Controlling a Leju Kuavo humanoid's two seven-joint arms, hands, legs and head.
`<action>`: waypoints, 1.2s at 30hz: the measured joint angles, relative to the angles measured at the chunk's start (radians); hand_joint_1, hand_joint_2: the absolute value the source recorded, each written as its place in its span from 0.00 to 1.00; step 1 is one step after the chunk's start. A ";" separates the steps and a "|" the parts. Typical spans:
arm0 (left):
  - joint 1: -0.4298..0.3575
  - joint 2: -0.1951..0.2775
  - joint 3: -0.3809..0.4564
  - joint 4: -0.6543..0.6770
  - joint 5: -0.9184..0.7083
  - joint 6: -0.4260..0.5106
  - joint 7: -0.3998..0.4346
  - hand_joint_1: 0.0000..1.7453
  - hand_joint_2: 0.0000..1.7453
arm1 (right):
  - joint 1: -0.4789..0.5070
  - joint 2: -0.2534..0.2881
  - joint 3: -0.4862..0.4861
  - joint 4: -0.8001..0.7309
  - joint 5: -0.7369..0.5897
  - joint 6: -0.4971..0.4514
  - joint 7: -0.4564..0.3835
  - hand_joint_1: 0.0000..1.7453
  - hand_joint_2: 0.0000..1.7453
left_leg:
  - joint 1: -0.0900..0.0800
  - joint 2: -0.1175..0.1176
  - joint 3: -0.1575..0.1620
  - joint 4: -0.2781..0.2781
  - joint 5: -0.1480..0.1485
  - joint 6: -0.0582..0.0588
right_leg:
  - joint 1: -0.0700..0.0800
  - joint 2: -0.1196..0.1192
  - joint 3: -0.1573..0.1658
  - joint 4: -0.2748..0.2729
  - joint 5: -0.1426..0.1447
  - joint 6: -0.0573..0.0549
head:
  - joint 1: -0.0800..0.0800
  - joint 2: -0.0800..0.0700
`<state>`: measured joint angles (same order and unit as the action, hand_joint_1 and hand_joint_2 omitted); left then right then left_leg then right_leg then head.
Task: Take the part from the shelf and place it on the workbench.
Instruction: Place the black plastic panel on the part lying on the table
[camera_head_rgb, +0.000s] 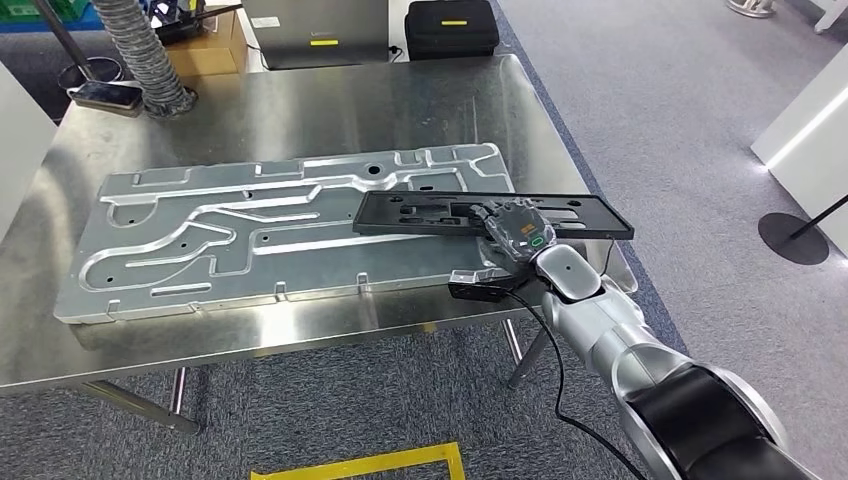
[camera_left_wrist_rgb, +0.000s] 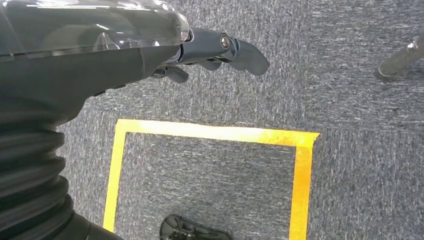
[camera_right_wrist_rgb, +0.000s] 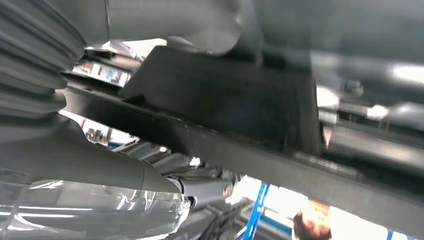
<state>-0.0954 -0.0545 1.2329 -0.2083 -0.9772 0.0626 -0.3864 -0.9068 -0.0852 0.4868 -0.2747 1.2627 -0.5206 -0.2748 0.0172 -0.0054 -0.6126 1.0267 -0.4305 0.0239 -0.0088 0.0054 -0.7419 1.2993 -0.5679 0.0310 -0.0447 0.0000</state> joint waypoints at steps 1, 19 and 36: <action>0.000 0.000 0.000 0.000 0.001 0.000 0.000 0.00 1.00 | 0.003 0.000 -0.002 0.002 0.000 0.003 0.001 0.00 0.00 | 0.000 -0.001 0.001 0.000 0.000 0.000 | 0.000 0.000 -0.007 0.011 0.007 -0.001 | 0.000 0.000; 0.000 0.004 0.002 0.000 0.012 0.011 0.019 0.00 0.00 | 0.009 0.059 -0.167 -0.035 -0.337 -0.051 -0.351 0.00 0.00 | -0.002 0.001 -0.051 0.128 -0.041 -0.048 | 0.005 -0.003 0.143 -0.290 0.133 -0.052 | 0.000 0.000; -0.002 -0.016 0.047 0.000 0.093 -0.071 0.019 0.00 0.00 | 0.426 -0.073 -0.226 -1.304 -0.900 -0.125 -0.424 0.00 0.00 | -0.002 -0.006 0.022 -0.010 -0.010 -0.011 | 0.008 -0.007 0.120 -0.235 0.111 -0.018 | 0.000 0.000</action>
<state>-0.0978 -0.0706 1.2800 -0.2083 -0.8838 -0.0081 -0.3677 -0.4809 -0.1583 0.2611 -1.5789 0.3627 -0.6452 -0.6989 0.0147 -0.0113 -0.5904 1.0170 -0.4407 0.0134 -0.0013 -0.0012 -0.6217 1.0647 -0.4565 0.0131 -0.0449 -0.0002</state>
